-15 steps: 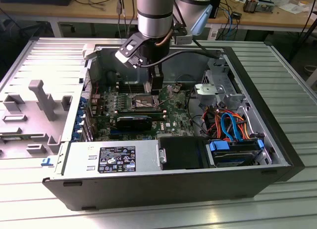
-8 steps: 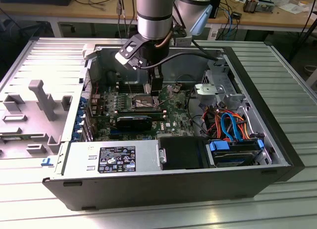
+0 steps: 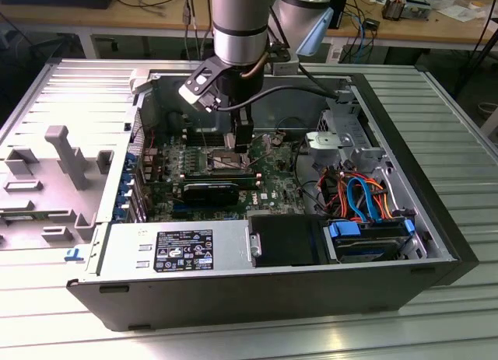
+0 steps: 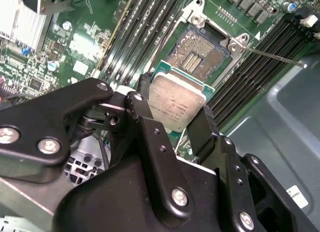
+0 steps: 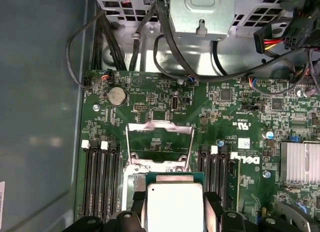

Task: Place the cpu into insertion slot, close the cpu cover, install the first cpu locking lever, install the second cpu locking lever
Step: 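Place the cpu into insertion slot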

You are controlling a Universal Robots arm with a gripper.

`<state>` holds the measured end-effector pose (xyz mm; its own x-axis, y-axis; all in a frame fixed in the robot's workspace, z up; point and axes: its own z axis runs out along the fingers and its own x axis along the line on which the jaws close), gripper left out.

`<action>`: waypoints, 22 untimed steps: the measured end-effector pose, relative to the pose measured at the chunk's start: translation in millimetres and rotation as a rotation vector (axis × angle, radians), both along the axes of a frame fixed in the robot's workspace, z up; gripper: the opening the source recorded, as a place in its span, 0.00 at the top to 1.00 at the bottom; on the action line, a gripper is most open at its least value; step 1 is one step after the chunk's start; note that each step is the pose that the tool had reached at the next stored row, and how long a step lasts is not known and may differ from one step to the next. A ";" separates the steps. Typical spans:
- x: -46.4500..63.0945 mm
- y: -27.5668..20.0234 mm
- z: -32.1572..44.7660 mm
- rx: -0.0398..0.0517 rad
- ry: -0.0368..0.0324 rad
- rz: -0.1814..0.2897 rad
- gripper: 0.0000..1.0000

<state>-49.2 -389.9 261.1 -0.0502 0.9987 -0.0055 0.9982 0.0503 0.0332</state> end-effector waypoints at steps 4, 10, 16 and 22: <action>-3.1 4.7 -5.0 0.0002 -0.0001 -0.002 0.45; -11.8 11.0 -12.9 0.0001 -0.0001 -0.002 0.45; -16.2 11.1 -20.6 0.0003 -0.0002 -0.002 0.45; -19.3 11.0 -31.6 0.0002 -0.0001 -0.002 0.45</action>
<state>-68.5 -378.9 229.5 -0.0482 0.9988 -0.0053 0.9983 0.0483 0.0333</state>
